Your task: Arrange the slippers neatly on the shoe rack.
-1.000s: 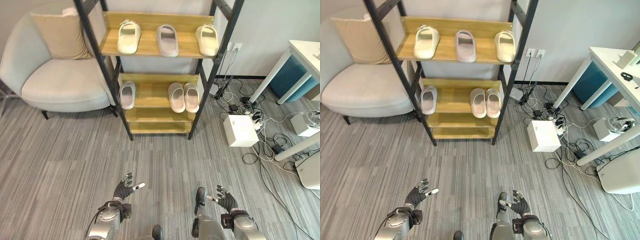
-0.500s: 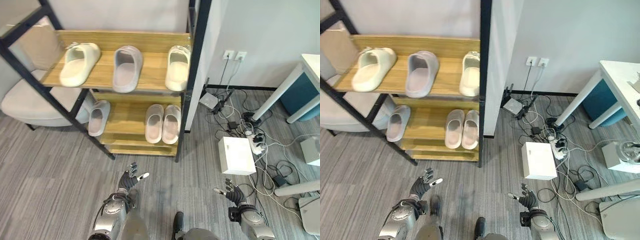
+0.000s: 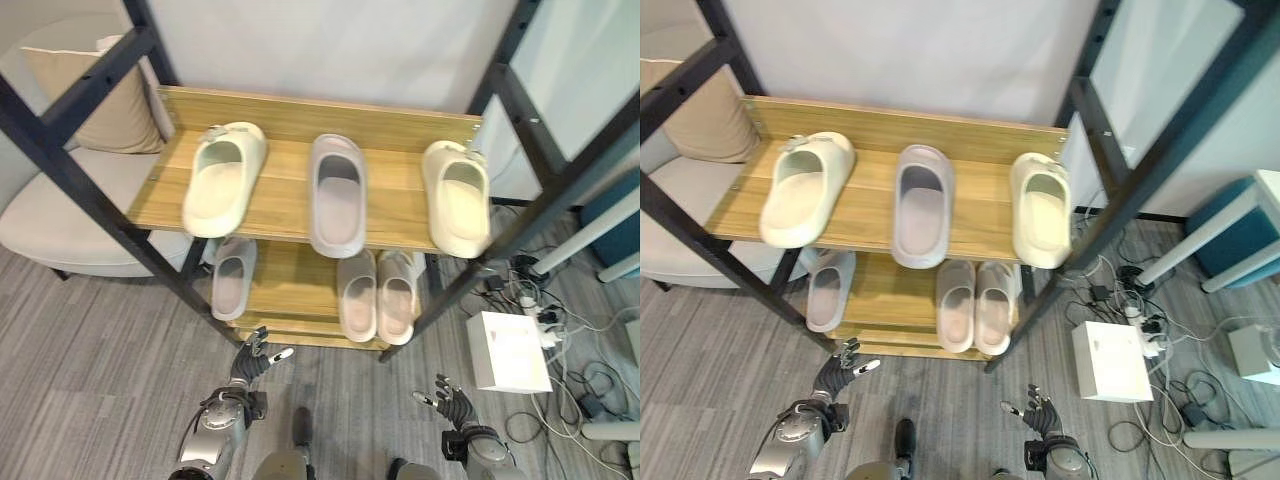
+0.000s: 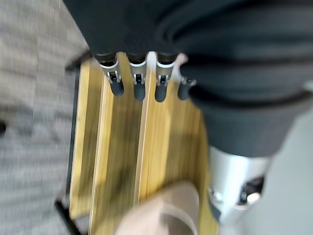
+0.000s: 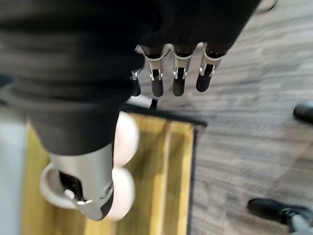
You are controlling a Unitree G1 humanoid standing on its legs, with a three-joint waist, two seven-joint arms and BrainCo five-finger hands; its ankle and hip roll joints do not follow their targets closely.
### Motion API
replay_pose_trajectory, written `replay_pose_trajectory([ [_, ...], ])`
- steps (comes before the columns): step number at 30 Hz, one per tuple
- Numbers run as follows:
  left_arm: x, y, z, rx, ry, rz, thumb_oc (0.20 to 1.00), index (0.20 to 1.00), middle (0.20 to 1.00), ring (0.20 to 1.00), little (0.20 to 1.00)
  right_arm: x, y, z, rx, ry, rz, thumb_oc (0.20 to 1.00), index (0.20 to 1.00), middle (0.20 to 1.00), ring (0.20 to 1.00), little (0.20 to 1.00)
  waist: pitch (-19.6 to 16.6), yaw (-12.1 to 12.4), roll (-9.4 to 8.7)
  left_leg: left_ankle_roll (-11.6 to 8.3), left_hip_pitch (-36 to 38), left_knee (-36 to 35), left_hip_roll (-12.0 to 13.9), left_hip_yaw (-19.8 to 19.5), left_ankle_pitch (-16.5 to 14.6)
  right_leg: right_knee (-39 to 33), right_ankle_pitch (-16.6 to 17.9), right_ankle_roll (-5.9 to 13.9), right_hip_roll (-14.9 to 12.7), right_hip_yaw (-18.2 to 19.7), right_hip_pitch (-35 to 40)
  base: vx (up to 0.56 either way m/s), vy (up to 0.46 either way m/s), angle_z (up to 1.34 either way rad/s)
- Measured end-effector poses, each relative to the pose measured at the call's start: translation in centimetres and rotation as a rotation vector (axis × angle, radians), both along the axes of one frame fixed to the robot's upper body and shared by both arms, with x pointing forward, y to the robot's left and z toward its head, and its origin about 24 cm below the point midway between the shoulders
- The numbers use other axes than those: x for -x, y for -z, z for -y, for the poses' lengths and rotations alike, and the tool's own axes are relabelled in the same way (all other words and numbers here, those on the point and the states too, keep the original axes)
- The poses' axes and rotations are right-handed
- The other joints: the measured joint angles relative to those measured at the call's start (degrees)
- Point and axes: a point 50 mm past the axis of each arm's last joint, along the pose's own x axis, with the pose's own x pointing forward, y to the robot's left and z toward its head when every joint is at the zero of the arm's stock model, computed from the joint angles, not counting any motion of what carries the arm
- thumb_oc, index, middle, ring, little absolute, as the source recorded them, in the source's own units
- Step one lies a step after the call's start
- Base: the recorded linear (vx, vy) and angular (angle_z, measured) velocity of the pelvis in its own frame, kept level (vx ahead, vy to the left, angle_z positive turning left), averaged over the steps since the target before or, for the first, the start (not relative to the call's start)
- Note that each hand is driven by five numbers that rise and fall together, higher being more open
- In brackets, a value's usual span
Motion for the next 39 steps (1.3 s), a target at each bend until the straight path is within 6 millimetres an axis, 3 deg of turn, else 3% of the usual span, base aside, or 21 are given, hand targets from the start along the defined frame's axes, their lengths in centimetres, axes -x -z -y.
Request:
replay_pose_trajectory([
  [2,0.1,0.0,-0.4,-0.004,-0.022,0.000,1.000,1.000,1.000,1.000,1.000,0.6,0.3,0.1,-0.001,0.000,-0.023,1.000,1.000,1.000,1.000,1.000,-0.3,-0.2,-0.19,-1.69,2.0,0.0,-0.2,-0.1,-0.9,-1.2,0.1,0.10,2.5,0.9,-1.3,0.08,0.018,0.07],
  [4,0.6,0.2,-0.6,-0.007,-0.027,-0.012,1.000,1.000,1.000,1.000,1.000,0.7,0.5,0.0,0.000,-0.010,-0.037,1.000,1.000,1.000,1.000,1.000,-1.3,-0.3,-0.60,-2.19,2.4,-0.3,0.0,-0.2,-1.7,-3.6,1.0,-0.44,6.1,2.6,-3.6,0.09,-0.051,-0.01],
  [5,0.6,0.3,-0.5,-0.004,-0.031,-0.013,1.000,1.000,1.000,1.000,1.000,1.0,0.6,0.0,0.004,-0.013,-0.045,1.000,1.000,1.000,1.000,1.000,-1.4,-0.6,-0.99,-2.58,2.5,0.0,0.1,-0.7,-1.9,-4.6,1.4,-1.91,8.8,4.4,-4.8,0.08,-0.065,0.43],
  [6,0.5,0.2,-0.2,0.000,-0.027,-0.009,1.000,1.000,1.000,1.000,1.000,1.4,0.7,0.0,0.005,-0.012,-0.055,1.000,1.000,1.000,1.000,1.000,-1.5,-1.8,-1.25,-3.20,2.5,0.0,0.2,-2.4,-1.7,-8.1,3.5,-4.90,11.7,7.6,-3.8,0.02,-0.124,0.60],
  [7,0.8,0.4,0.2,0.017,-0.031,-0.011,1.000,1.000,1.000,1.000,1.000,2.2,1.1,0.1,0.005,-0.006,-0.080,1.000,1.000,1.000,1.000,1.000,-1.6,-1.4,-1.54,-5.04,3.7,0.5,0.1,-3.1,-1.8,-13.0,9.3,-7.44,13.1,8.4,-0.1,0.01,-0.078,0.72],
  [8,-0.2,-0.4,0.4,0.019,-0.023,0.030,1.000,1.000,1.000,1.000,1.000,1.8,1.1,-0.1,0.007,-0.022,-0.074,1.000,1.000,1.000,1.000,1.000,-0.1,0.3,-3.31,-7.79,-3.4,14.7,-0.3,-3.3,-3.8,-16.6,9.4,-9.51,12.2,8.6,1.5,0.00,-0.027,0.29],
  [9,-0.6,-0.6,0.7,0.029,-0.022,0.044,1.000,1.000,1.000,1.000,1.000,1.5,0.9,0.1,0.019,-0.032,-0.063,1.000,1.000,1.000,1.000,1.000,0.5,1.1,-3.83,-8.32,-6.5,19.9,-0.3,-3.2,-5.2,-18.2,12.1,-10.62,11.4,7.4,2.7,0.03,0.095,0.11],
  [10,-0.6,-0.6,0.9,0.038,-0.025,0.044,1.000,1.000,1.000,1.000,1.000,0.9,0.6,0.5,0.036,-0.041,-0.049,1.000,1.000,1.000,1.000,1.000,1.0,1.2,-2.65,-8.52,-6.9,19.8,1.3,-3.2,-5.9,-18.9,13.1,-10.93,12.0,6.6,3.5,0.03,0.064,0.20],
  [13,-0.9,-0.9,1.7,0.062,-0.017,0.069,1.000,1.000,1.000,1.000,1.000,-0.9,-1.0,2.0,0.116,-0.072,0.025,1.000,1.000,1.000,1.000,1.000,1.4,0.2,0.09,-9.88,-3.9,9.3,8.6,-3.6,-4.9,-18.6,11.5,-10.69,14.1,5.9,4.8,0.08,0.150,0.11],
  [14,-0.9,-1.1,2.0,0.073,-0.015,0.079,1.000,1.000,1.000,1.000,1.000,-2.2,-2.7,2.2,0.161,-0.119,0.108,1.000,1.000,1.000,1.000,1.000,1.4,0.0,1.18,-10.71,-1.1,2.8,10.4,-5.0,-3.9,-18.6,11.4,-10.40,14.7,6.1,4.7,0.09,0.168,-0.19],
  [15,-0.9,-1.1,2.2,0.080,-0.013,0.084,1.000,1.000,1.000,1.000,1.000,-2.5,-3.4,2.1,0.185,-0.151,0.142,1.000,1.000,1.000,1.000,1.000,1.3,-0.8,1.46,-10.56,0.6,-0.4,10.4,-4.7,-3.2,-18.9,11.3,-10.27,14.7,5.8,5.0,0.08,0.175,-0.04],
  [18,-0.6,-1.1,3.0,0.103,-0.007,0.088,1.000,1.000,1.000,1.000,1.000,-1.9,-4.4,2.7,0.283,-0.213,0.168,1.000,1.000,1.000,1.000,1.000,0.4,-2.2,2.96,-10.24,4.4,-0.4,9.2,-4.5,-1.8,-18.8,11.0,-9.54,15.2,5.0,5.6,0.02,0.091,0.15],
  [20,-0.3,-1.1,2.7,0.090,-0.007,0.087,1.000,1.000,1.000,1.000,1.000,-1.3,-4.5,3.0,0.319,-0.228,0.168,1.000,1.000,1.000,1.000,1.000,0.3,-2.7,1.78,-10.92,4.1,-0.2,8.3,-4.2,-1.2,-18.6,11.2,-8.46,14.5,5.3,5.1,-0.01,0.122,0.07],
  [23,0.4,-0.7,2.6,0.069,0.006,0.062,1.000,1.000,1.000,1.000,1.000,-0.5,-5.1,3.6,0.381,-0.237,0.168,1.000,1.000,1.000,1.000,1.000,0.2,-2.5,0.76,-10.21,4.1,-0.2,6.7,-3.2,-1.5,-18.6,12.0,-7.99,12.9,5.7,4.7,-0.02,0.128,-0.12],
  [26,1.3,-0.3,1.9,0.036,-0.004,0.039,1.000,1.000,1.000,1.000,1.000,1.0,-7.8,4.6,0.591,-0.339,0.241,1.000,1.000,1.000,1.000,1.000,0.3,-3.4,1.10,-8.94,5.1,-0.2,5.2,-1.4,-2.2,-18.6,12.4,-6.88,11.4,7.5,4.6,-0.01,0.120,-0.25],
  [27,1.5,-0.3,1.7,0.024,-0.012,0.034,1.000,1.000,1.000,1.000,1.000,1.3,-9.1,4.3,0.639,-0.386,0.300,1.000,1.000,1.000,1.000,1.000,0.2,-4.1,1.25,-8.85,5.2,-0.2,5.1,-1.2,-2.2,-18.6,12.4,-6.79,11.3,7.8,4.7,-0.01,0.088,-0.29],
  [29,1.8,-0.5,2.1,-0.004,0.015,0.053,1.000,1.000,1.000,1.000,1.000,2.1,-11.9,1.0,0.686,-0.552,0.520,1.000,1.000,1.000,1.000,1.000,0.0,-5.3,1.62,-8.45,6.2,-0.5,5.3,0.1,-2.6,-18.6,12.4,-6.37,11.5,9.0,4.9,-0.03,0.132,-0.30],
  [31,1.9,-0.7,3.0,-0.002,0.058,0.075,1.000,1.000,1.000,1.000,1.000,3.0,-13.3,0.6,0.779,-0.635,0.591,1.000,1.000,1.000,1.000,1.000,-0.6,-6.1,2.49,-8.35,6.3,-0.6,5.1,1.0,-2.7,-18.6,12.1,-5.50,11.4,10.4,4.6,-0.01,0.078,-0.23],
  [39,3.1,-0.1,4.1,-0.032,0.113,0.055,1.000,1.000,1.000,1.000,1.000,3.0,-15.2,0.1,0.834,-0.672,0.725,1.000,1.000,1.000,1.000,1.000,-2.1,-6.5,3.08,-7.70,6.8,-0.6,5.2,1.9,-3.3,-18.9,12.5,-4.95,11.4,11.6,4.6,0.00,0.048,-0.07],
])
